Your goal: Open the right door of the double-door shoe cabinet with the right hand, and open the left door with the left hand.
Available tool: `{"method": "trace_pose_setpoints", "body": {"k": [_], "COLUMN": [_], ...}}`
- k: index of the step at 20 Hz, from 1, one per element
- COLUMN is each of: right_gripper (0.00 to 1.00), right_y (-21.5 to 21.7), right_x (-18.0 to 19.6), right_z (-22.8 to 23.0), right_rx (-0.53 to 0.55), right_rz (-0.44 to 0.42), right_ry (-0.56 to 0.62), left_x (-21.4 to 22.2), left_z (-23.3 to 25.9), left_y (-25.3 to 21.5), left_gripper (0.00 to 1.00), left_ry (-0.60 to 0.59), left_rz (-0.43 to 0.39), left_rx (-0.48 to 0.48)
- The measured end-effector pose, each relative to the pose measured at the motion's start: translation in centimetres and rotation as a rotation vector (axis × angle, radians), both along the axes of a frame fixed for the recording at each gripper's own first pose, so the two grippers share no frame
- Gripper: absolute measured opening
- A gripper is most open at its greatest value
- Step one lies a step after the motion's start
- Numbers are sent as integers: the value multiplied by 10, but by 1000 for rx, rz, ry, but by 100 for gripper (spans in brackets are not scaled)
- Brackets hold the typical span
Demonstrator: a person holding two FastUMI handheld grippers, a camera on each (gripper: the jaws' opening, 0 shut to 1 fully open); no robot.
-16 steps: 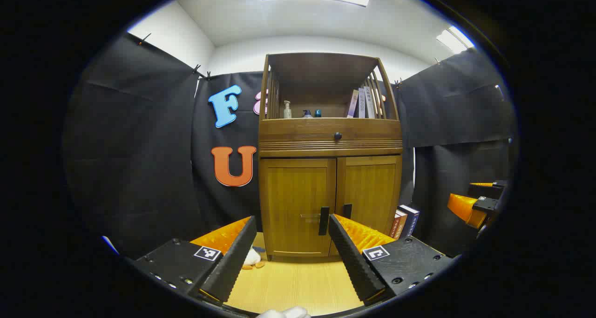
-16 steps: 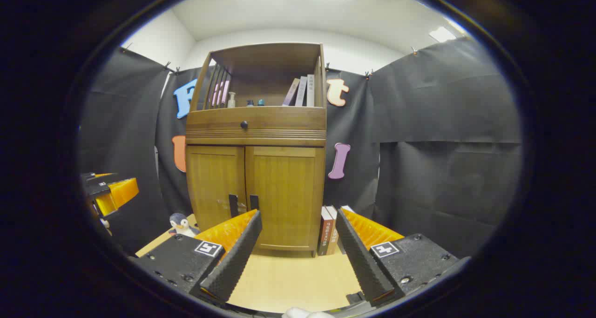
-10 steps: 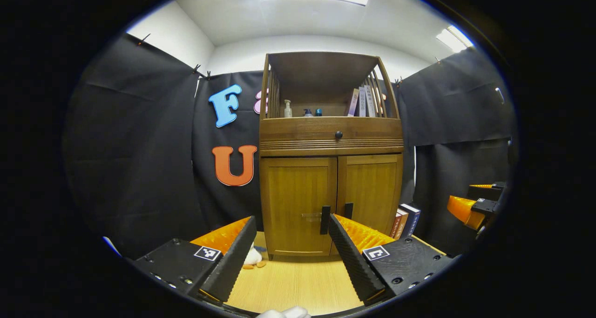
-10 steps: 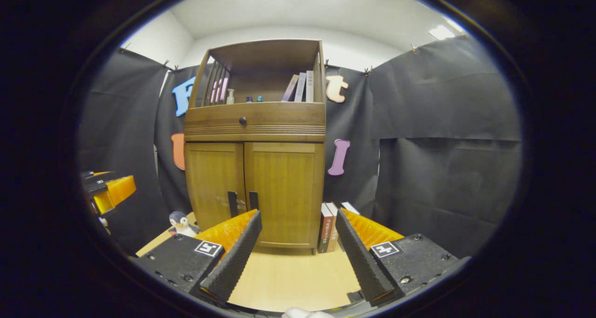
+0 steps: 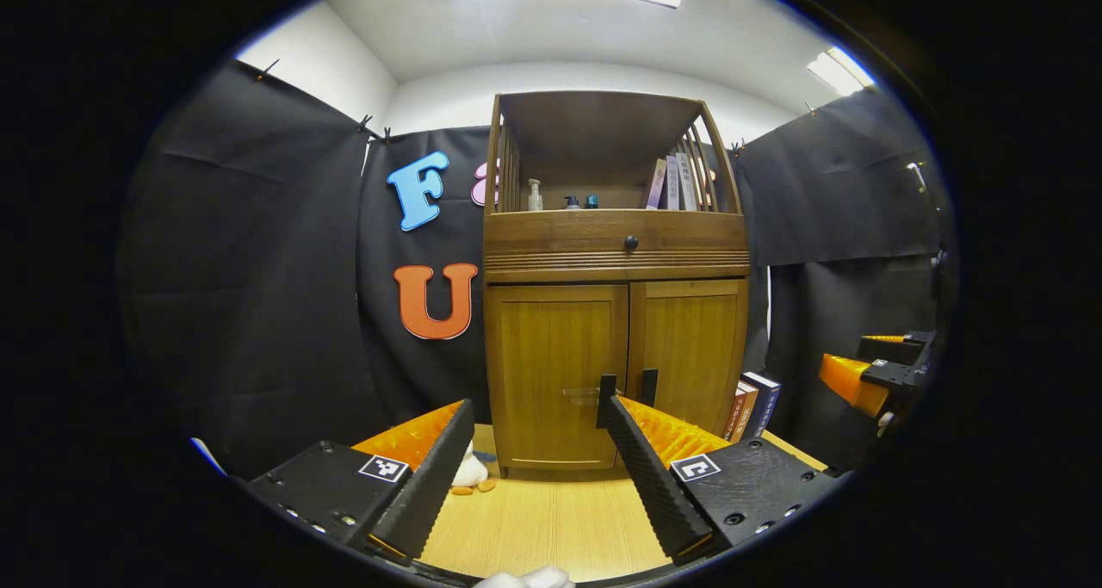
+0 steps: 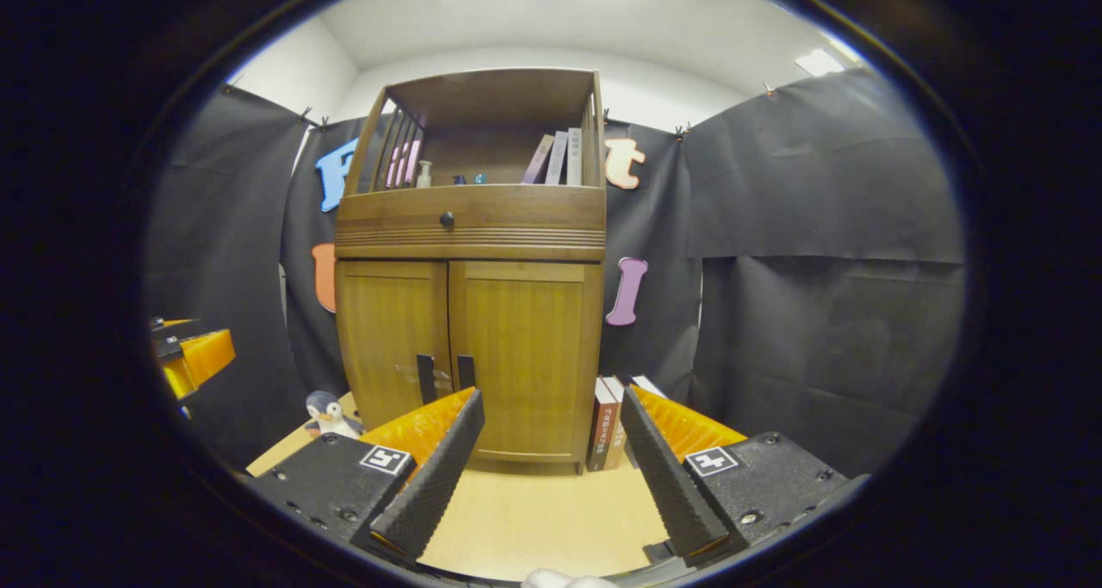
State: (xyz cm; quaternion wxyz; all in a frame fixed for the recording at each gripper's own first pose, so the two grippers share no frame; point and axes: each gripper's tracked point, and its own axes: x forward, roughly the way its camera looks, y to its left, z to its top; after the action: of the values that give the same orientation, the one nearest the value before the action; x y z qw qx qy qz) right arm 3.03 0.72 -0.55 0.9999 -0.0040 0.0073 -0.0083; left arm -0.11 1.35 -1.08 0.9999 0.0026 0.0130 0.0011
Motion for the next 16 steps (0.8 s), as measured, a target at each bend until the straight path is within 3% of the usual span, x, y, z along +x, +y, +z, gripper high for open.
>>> {"method": "trace_pose_setpoints", "body": {"k": [5,9,16], "right_gripper": [100,100,100], "right_y": [20,53,116], "right_x": [47,101,205], "right_z": [-1,-10,-48], "right_rx": [-15,-31,-45], "right_rz": [8,47,123], "right_ry": [-26,-30,12], "left_x": [-7,-8,-10], "left_z": [-9,-11,-15], "left_y": [10,13,24], "left_gripper": [95,95,95], "left_ry": [17,28,42], "left_rz": [13,39,120], "left_rx": [12,-26,-5]}}
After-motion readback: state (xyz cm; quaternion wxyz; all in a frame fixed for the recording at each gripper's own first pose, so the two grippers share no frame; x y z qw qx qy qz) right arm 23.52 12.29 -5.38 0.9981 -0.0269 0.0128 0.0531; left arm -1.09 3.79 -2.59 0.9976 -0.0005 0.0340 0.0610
